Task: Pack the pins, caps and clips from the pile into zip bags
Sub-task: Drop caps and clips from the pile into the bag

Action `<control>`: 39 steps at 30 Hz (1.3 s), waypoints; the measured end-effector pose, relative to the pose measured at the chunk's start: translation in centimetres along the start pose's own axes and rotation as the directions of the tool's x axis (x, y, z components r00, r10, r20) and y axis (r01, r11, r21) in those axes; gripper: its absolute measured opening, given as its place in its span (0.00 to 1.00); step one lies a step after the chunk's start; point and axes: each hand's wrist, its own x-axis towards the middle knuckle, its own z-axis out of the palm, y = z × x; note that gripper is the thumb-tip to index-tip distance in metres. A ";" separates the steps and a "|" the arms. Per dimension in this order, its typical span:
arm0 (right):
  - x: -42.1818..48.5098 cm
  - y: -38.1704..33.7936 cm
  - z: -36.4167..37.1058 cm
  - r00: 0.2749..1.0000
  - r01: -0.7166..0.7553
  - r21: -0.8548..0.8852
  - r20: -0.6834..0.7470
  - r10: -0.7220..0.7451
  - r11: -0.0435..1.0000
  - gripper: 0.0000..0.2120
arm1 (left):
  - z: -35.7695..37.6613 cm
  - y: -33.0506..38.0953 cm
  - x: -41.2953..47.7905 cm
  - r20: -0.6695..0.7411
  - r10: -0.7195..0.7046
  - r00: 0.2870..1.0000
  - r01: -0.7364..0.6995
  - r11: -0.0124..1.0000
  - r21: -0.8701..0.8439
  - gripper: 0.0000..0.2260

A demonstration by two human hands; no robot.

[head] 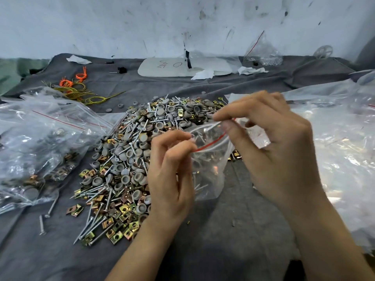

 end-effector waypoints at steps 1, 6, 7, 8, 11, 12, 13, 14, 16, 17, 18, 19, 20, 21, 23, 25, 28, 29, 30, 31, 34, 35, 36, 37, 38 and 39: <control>0.0 0.1 0.0 0.999 0.008 -0.011 0.032 -0.008 1.000 0.07 | 0.0 0.0 0.0 -0.001 0.002 1.000 -0.002 1.000 -0.001 0.08; 0.0 2.3 -0.5 0.966 -0.218 0.127 -0.117 0.232 0.968 0.13 | -0.2 -0.5 0.2 -0.081 -0.065 0.995 0.064 0.998 -0.021 0.08; -0.2 3.3 -0.5 0.944 -0.276 0.140 -0.147 0.295 0.951 0.12 | -0.3 -0.6 0.3 -0.101 -0.079 0.992 0.077 0.997 -0.023 0.08; -0.4 4.5 -0.4 0.922 -0.347 0.119 -0.135 0.362 0.930 0.10 | -0.4 -0.8 0.3 -0.120 -0.091 0.989 0.089 0.996 -0.019 0.07; -2.1 7.8 0.7 0.797 -0.585 -0.111 0.107 0.595 0.803 0.08 | -0.5 -1.3 0.3 -0.173 -0.131 0.976 0.134 0.991 0.002 0.06; -2.8 8.6 1.2 0.735 -0.620 -0.210 0.181 0.653 0.756 0.07 | -0.5 -1.4 0.3 -0.186 -0.144 0.972 0.148 0.989 0.006 0.06; -3.3 9.3 1.6 0.680 -0.632 -0.298 0.229 0.696 0.716 0.07 | -0.5 -1.5 0.3 -0.194 -0.154 0.969 0.158 0.987 0.006 0.06; -3.7 9.7 1.8 0.641 -0.633 -0.361 0.252 0.725 0.685 0.06 | -0.5 -1.5 0.3 -0.196 -0.161 0.967 0.165 0.986 0.004 0.07; -3.8 10.1 2.2 0.617 -0.633 -0.418 0.236 0.751 0.651 0.06 | -0.4 -1.5 0.3 -0.196 -0.169 0.966 0.172 0.985 0.001 0.07; -3.7 10.2 2.3 0.621 -0.631 -0.430 0.219 0.753 0.646 0.05 | -0.4 -1.5 0.3 -0.195 -0.170 0.966 0.174 0.985 0.000 0.07; -3.7 10.1 2.5 0.623 -0.631 -0.439 0.204 0.755 0.639 0.04 | -0.4 -1.5 0.3 -0.192 -0.170 0.966 0.173 0.985 -0.001 0.06; -3.6 10.1 2.7 0.619 -0.634 -0.449 0.193 0.761 0.630 0.04 | -0.4 -1.5 0.3 -0.191 -0.169 0.967 0.171 0.985 -0.002 0.07; -3.6 10.0 2.9 0.614 -0.633 -0.464 0.185 0.767 0.619 0.04 | -0.4 -1.5 0.2 -0.191 -0.167 0.967 0.170 0.985 -0.003 0.07; -3.7 10.1 3.1 0.611 -0.626 -0.484 0.182 0.770 0.611 0.05 | -0.5 -1.5 0.2 -0.192 -0.168 0.967 0.171 0.985 -0.005 0.07; -3.9 10.0 3.4 0.621 -0.596 -0.514 0.192 0.760 0.617 0.07 | -0.5 -1.6 0.2 -0.194 -0.177 0.965 0.179 0.984 -0.007 0.07; -4.1 9.8 3.7 0.637 -0.566 -0.530 0.205 0.743 0.632 0.11 | -0.5 -1.6 0.2 -0.194 -0.187 0.963 0.189 0.982 -0.013 0.07; -4.2 9.7 4.1 0.658 -0.515 -0.584 0.199 0.726 0.627 0.15 | -0.6 -1.5 0.2 -0.190 -0.181 0.965 0.184 0.983 -0.001 0.07; -4.2 9.7 4.3 0.663 -0.511 -0.592 0.190 0.724 0.624 0.16 | -0.6 -1.5 0.2 -0.189 -0.178 0.966 0.182 0.983 0.004 0.07; -4.2 9.6 4.3 0.668 -0.514 -0.589 0.182 0.722 0.624 0.16 | -0.5 -1.5 0.2 -0.189 -0.176 0.966 0.180 0.984 0.005 0.07; -4.2 9.6 4.4 0.675 -0.520 -0.576 0.175 0.716 0.631 0.16 | -0.6 -1.5 0.2 -0.189 -0.176 0.966 0.180 0.984 0.006 0.07; -4.4 9.8 4.5 0.695 -0.510 -0.550 0.189 0.694 0.661 0.14 | -0.6 -1.4 0.3 -0.190 -0.178 0.965 0.182 0.983 0.004 0.07; -4.4 9.9 4.6 0.699 -0.496 -0.561 0.195 0.688 0.663 0.12 | -0.6 -1.4 0.3 -0.188 -0.171 0.967 0.176 0.984 0.009 0.07; -4.4 10.0 4.7 0.704 -0.485 -0.569 0.197 0.683 0.664 0.10 | -0.6 -1.3 0.4 -0.187 -0.155 0.970 0.162 0.987 0.022 0.08; -4.4 10.0 4.7 0.710 -0.483 -0.566 0.195 0.677 0.669 0.08 | -0.6 -1.3 0.3 -0.184 -0.137 0.973 0.146 0.989 0.036 0.08; -4.4 10.0 4.7 0.718 -0.488 -0.550 0.189 0.670 0.678 0.08 | -0.6 -1.2 0.4 -0.180 -0.124 0.976 0.135 0.990 0.046 0.08; -4.3 9.9 4.6 0.731 -0.501 -0.519 0.174 0.659 0.693 0.09 | -0.6 -1.2 0.3 -0.174 -0.120 0.977 0.130 0.990 0.047 0.07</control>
